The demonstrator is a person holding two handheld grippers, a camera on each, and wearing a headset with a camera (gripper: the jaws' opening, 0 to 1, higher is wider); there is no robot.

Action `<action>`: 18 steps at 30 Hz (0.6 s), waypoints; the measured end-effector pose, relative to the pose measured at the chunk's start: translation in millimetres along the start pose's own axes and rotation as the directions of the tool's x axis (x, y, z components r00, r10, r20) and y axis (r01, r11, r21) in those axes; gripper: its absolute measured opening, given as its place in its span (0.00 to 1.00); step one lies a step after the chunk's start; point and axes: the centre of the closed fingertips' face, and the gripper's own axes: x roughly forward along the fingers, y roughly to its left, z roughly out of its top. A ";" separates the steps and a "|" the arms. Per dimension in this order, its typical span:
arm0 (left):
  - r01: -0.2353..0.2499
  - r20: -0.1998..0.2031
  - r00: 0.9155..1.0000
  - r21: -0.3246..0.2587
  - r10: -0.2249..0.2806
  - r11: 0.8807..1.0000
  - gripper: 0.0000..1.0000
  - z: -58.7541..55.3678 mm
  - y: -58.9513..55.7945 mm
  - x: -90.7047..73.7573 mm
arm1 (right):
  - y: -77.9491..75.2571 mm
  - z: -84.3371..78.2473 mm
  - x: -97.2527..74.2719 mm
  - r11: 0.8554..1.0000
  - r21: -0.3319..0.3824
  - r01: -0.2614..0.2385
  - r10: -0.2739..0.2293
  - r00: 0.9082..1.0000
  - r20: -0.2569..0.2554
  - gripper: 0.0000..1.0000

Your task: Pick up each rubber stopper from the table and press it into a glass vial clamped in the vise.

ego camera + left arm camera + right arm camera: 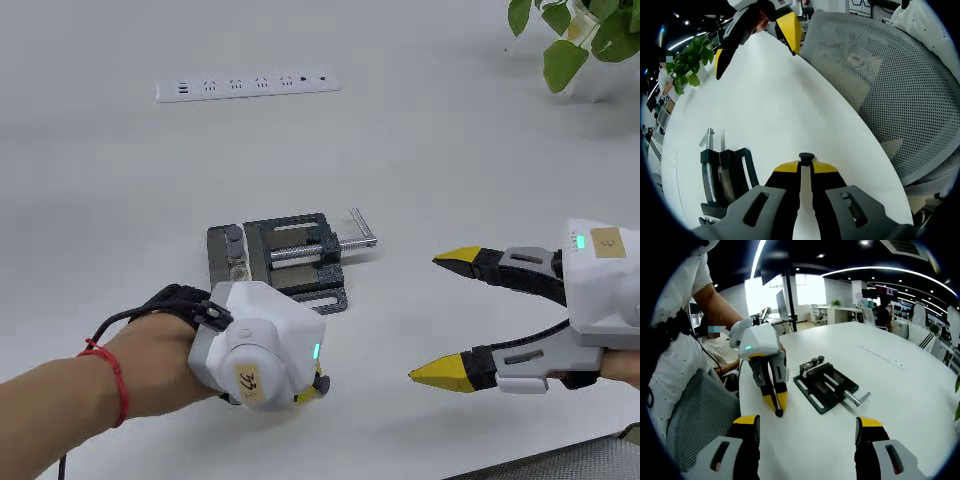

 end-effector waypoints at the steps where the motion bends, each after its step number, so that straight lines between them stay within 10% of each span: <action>1: -0.012 0.018 1.000 -0.033 0.013 0.999 0.04 1.0 1.1 -1.6 | 0.6 1.5 0.5 1.000 -0.002 -0.002 0.002 1.000 0.001 0.76; 7: -0.096 0.106 0.987 -0.204 0.119 0.974 0.04 15.0 9.4 -24.3 | 4.3 12.1 4.0 1.000 -0.022 -0.019 0.019 1.000 0.005 0.76; 18: -0.211 0.204 0.918 -0.475 0.341 0.854 0.04 30.4 22.4 -79.6 | 17.0 52.8 12.7 0.993 -0.091 -0.080 0.083 0.996 0.027 0.73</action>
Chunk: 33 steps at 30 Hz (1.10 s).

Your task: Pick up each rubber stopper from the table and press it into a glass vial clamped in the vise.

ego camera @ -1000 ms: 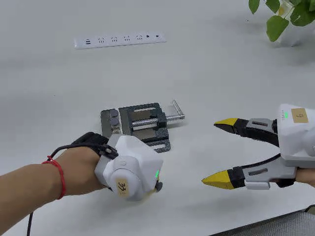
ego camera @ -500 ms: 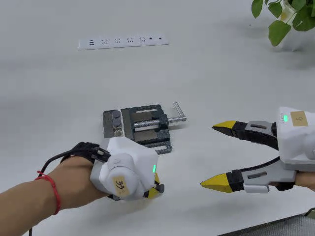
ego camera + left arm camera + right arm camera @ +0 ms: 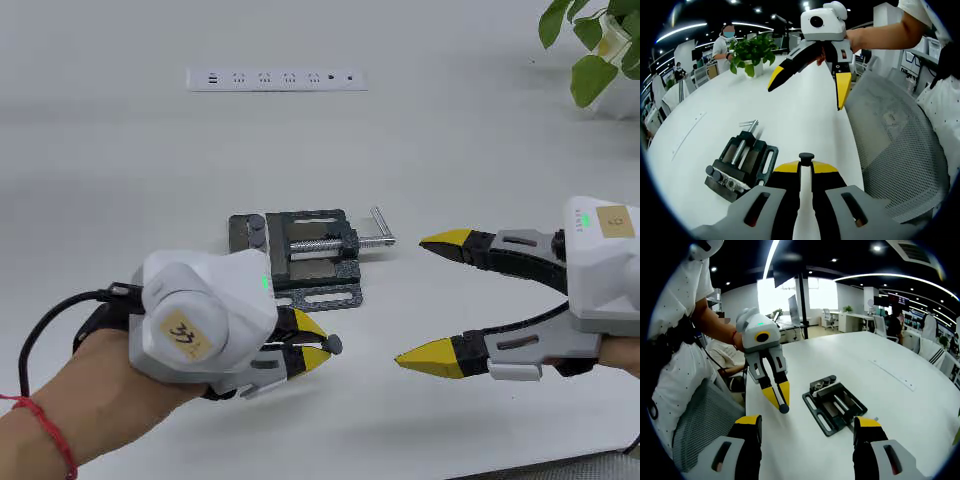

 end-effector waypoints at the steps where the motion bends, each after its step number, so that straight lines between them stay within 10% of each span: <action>1: -0.012 0.010 1.000 -0.013 0.012 1.000 0.04 2.8 1.1 -3.7 | 0.7 3.5 0.9 1.000 -0.005 -0.007 0.007 1.000 0.000 0.72; 17: -0.117 0.082 0.989 -0.113 0.126 0.987 0.04 23.6 21.5 -54.1 | 26.7 61.9 29.3 0.981 -0.099 -0.168 0.169 0.986 0.006 0.54; 33: -0.115 0.101 0.987 -0.101 0.125 0.988 0.04 39.3 16.0 -65.4 | 42.0 69.4 45.5 0.938 -0.158 -0.308 0.293 0.950 -0.110 0.25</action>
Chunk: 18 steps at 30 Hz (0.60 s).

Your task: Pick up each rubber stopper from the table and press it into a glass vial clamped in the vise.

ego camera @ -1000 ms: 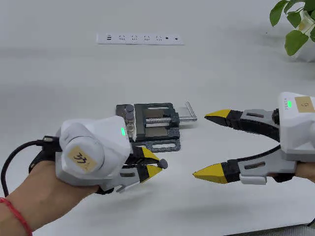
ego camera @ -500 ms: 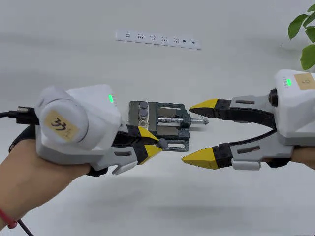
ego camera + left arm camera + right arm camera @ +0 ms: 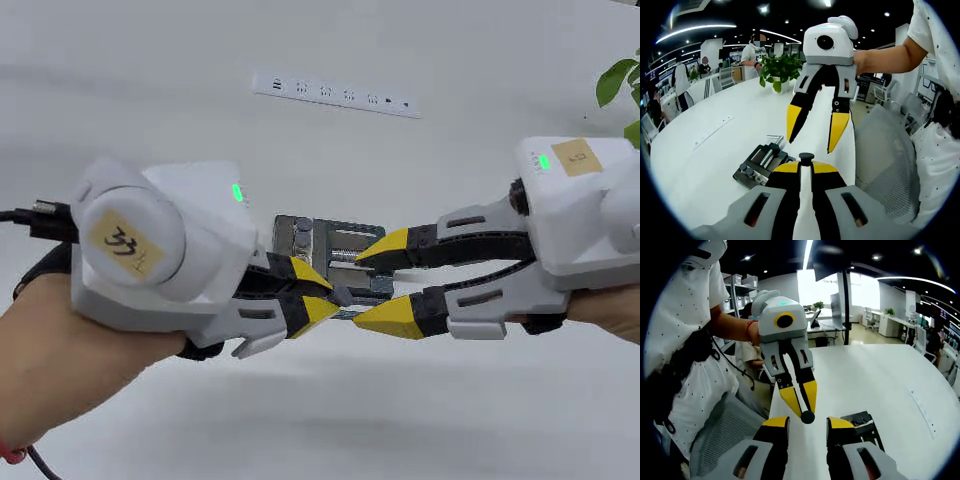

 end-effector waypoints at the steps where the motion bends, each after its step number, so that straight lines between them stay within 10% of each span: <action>1: 0.002 0.002 1.000 0.002 -0.002 1.000 0.04 0.9 -0.9 -0.3 | 0.2 -0.1 0.3 1.000 -0.002 -0.004 0.004 1.000 -0.004 0.23; 18: 0.017 0.002 1.000 0.016 -0.017 1.000 0.04 4.3 -7.2 -5.4 | 11.3 7.9 4.9 0.999 -0.023 -0.041 0.041 0.999 -0.021 0.12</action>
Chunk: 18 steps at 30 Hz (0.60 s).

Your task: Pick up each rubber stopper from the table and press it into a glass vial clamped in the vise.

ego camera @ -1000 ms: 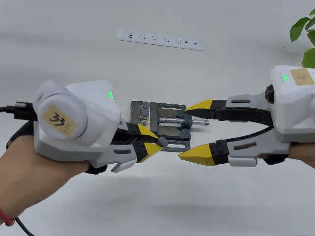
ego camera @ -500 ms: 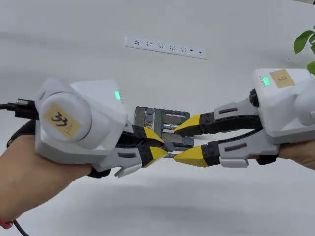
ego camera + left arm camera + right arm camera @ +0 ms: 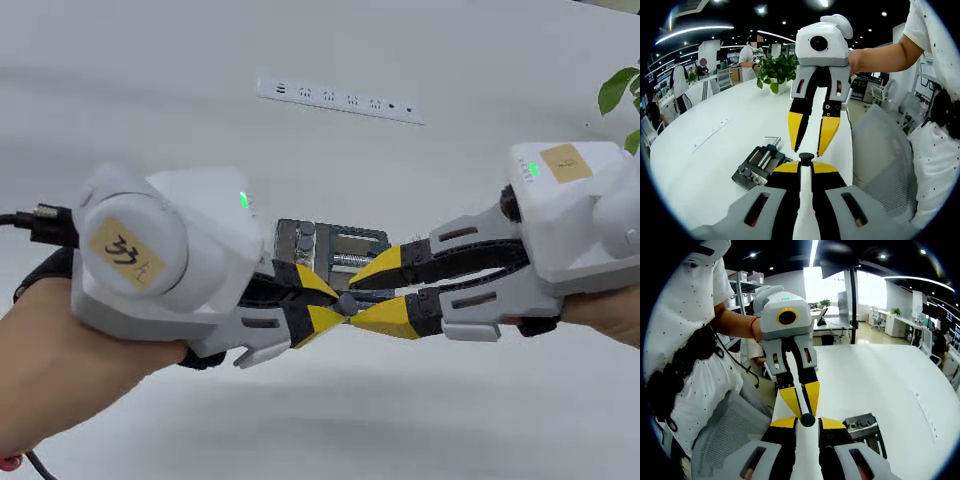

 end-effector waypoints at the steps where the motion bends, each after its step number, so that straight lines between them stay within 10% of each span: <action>1: 0.001 0.000 1.000 0.000 -0.001 1.000 0.04 0.1 -0.2 0.0 | 0.3 0.0 -0.1 1.000 0.000 -0.001 0.001 1.000 0.000 0.11; 18: 0.011 -0.002 1.000 0.003 -0.011 1.000 0.04 0.4 -3.3 0.4 | 3.3 -2.3 0.6 1.000 -0.005 -0.014 0.014 1.000 -0.010 0.07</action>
